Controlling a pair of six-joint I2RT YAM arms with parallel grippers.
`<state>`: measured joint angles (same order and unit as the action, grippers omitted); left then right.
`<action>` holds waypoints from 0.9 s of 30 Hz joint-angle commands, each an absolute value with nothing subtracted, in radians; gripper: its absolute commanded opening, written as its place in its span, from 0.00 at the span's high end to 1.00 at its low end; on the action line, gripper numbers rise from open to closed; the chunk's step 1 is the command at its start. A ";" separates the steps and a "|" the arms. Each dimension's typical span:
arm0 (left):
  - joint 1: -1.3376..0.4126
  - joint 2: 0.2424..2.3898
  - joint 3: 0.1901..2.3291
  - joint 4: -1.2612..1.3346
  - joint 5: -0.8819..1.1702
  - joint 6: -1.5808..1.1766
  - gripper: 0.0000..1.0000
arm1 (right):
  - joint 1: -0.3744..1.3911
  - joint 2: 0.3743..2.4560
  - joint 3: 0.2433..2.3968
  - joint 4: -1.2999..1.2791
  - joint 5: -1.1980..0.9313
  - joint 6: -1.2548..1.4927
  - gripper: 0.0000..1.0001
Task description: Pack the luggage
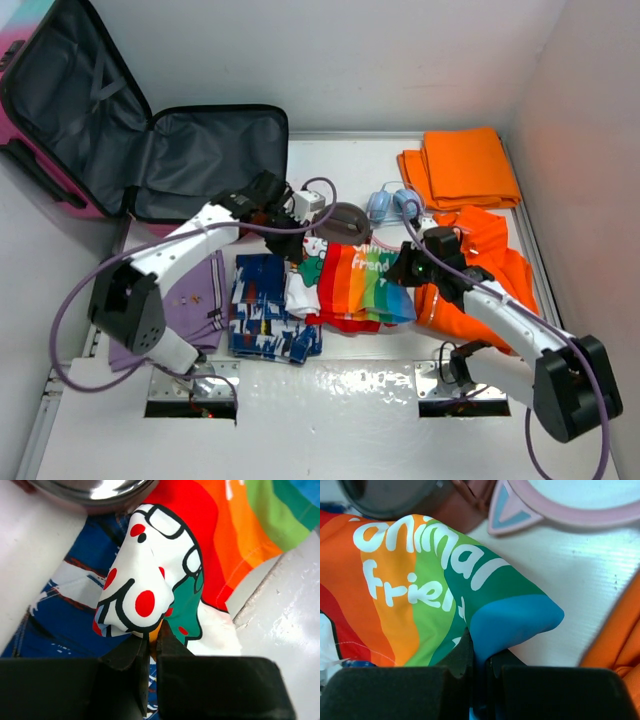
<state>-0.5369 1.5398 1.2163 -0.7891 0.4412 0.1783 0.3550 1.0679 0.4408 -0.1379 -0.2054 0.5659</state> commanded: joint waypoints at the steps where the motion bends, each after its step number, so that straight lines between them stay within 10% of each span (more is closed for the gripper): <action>1: -0.522 1.462 1.227 -0.788 0.474 0.242 1.00 | 0.365 1.026 0.506 -0.166 -0.186 0.592 1.00; 17: -0.307 1.256 1.403 -0.851 0.372 0.299 1.00 | 0.552 1.186 0.955 -0.163 -0.141 0.594 1.00; 27: 0.086 1.394 1.686 -0.854 0.273 0.265 1.00 | 0.679 1.802 1.715 -0.069 -0.160 0.643 1.00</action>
<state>0.0013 1.3411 1.6054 -0.8871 0.3008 0.2790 0.6472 1.6691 1.5173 -0.1440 -0.1402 0.6044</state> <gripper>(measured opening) 0.029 0.036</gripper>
